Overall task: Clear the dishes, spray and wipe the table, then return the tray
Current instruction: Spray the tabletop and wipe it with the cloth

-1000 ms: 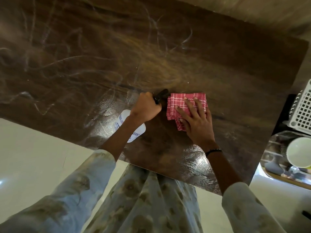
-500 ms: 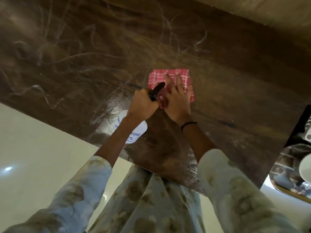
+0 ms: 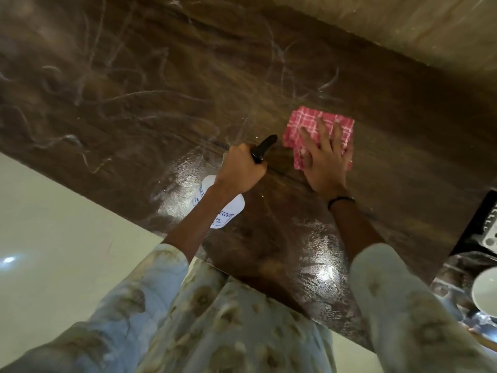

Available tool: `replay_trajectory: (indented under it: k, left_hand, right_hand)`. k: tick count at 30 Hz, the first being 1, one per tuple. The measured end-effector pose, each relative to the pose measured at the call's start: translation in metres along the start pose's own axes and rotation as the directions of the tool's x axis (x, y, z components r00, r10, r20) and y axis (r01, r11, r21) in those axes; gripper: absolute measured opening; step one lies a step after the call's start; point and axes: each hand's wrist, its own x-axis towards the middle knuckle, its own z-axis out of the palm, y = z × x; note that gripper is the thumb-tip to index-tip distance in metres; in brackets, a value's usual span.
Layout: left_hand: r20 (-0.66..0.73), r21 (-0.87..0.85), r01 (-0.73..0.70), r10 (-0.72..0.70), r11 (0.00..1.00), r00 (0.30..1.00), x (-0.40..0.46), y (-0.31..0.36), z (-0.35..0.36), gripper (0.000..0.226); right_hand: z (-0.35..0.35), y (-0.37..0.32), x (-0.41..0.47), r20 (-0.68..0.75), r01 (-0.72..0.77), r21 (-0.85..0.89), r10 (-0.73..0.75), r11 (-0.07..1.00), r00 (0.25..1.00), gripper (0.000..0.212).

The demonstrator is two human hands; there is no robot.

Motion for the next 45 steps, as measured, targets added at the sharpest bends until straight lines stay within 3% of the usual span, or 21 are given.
replay_trajectory:
  k: [3,7,10,13,18,23,36,43,45]
  left_hand:
    - [0.022,-0.019,0.008,-0.007,1.000,1.000,0.004,0.001,-0.002,0.019]
    - [0.029,-0.004,-0.009,0.009,1.000,1.000,0.009,0.005,-0.007,0.012]
    - [0.073,0.012,-0.018,0.017,1.000,0.997,0.016,0.010,-0.011,0.010]
    - [0.112,0.033,-0.041,0.037,0.999,0.993,0.026,0.018,-0.012,0.012]
    - [0.152,0.073,-0.063,0.051,0.995,0.987,0.045,0.034,-0.010,0.022]
    - [0.185,0.062,-0.058,0.046,0.996,0.982,0.067,0.053,-0.004,0.022]
    - [0.190,0.060,-0.063,0.051,0.996,0.980,0.104,0.066,-0.006,0.016]
    - [0.169,0.052,-0.055,0.045,0.997,0.985,0.114,0.055,-0.019,0.023]
    - [0.159,0.048,-0.067,0.059,0.997,0.986,0.116,0.053,-0.025,0.023]
  right_hand:
    - [0.003,-0.045,0.029,-0.001,0.024,0.039,-0.024,0.999,1.000,0.054]
    - [0.016,-0.081,0.011,-0.009,0.259,0.055,-0.258,0.964,0.966,0.056]
    - [0.028,-0.060,-0.026,0.005,0.448,-0.068,-0.449,0.891,0.894,0.048]
    - [0.026,-0.012,-0.048,0.101,0.509,-0.153,-0.499,0.847,0.861,0.057]
    - [0.005,0.042,-0.033,0.076,0.228,-0.185,-0.218,0.956,0.973,0.051]
    - [-0.016,0.050,0.014,-0.003,-0.030,-0.061,0.030,0.998,1.000,0.050]
    - [-0.017,0.053,0.029,-0.070,-0.068,0.000,0.068,0.998,0.995,0.050]
    - [-0.036,0.028,0.100,-0.083,-0.287,0.115,0.297,0.951,0.951,0.056]
    - [-0.037,0.007,0.121,-0.081,-0.265,0.108,0.274,0.958,0.958,0.054]
